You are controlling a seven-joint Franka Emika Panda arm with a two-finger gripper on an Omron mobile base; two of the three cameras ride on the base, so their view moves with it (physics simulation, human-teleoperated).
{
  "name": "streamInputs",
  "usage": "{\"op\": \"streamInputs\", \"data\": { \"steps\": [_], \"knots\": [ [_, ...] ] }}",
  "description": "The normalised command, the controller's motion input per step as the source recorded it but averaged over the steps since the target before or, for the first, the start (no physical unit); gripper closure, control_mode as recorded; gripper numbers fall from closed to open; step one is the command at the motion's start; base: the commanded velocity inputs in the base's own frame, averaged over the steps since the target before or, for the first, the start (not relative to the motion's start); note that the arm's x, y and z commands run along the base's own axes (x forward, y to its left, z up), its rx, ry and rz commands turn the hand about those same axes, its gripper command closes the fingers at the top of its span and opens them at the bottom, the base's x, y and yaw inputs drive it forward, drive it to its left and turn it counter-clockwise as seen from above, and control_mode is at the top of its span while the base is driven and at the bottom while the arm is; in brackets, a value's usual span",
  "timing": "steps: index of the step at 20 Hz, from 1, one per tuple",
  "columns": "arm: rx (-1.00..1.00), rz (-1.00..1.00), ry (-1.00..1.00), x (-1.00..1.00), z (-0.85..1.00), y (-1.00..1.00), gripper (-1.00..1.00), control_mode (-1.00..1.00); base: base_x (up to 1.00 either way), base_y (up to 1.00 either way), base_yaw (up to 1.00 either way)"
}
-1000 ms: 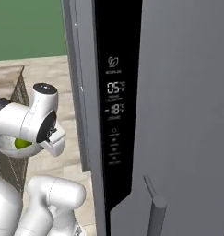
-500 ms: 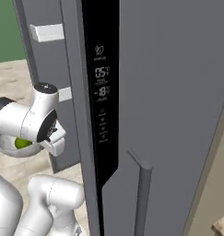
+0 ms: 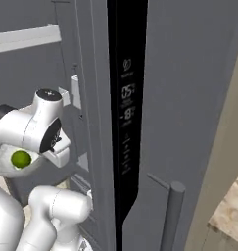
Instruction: Move the glass cup from next to the sink to the open cabinet. Then, move the bowl with the lime to the fridge to clear the area for faucet cleaning.
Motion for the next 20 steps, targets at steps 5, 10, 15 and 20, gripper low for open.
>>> {"op": "streamInputs", "data": {
  "steps": [5, 10, 15, 20],
  "knots": [
    [0.00, 0.00, 0.00, 0.00, 0.00, 0.00, 1.00, 1.00, 0.03, -0.27, -0.42],
    [0.00, 0.00, 0.00, 0.00, 0.00, 0.00, 1.00, 1.00, -0.80, -0.40, -0.31],
    [0.00, 0.00, 0.00, 0.00, 0.00, 0.00, 1.00, 1.00, 0.11, -0.15, -0.36],
    [0.00, 0.00, 0.00, 0.00, 0.00, 0.00, 1.00, 1.00, 0.46, 0.18, -0.49]
  ]
}}
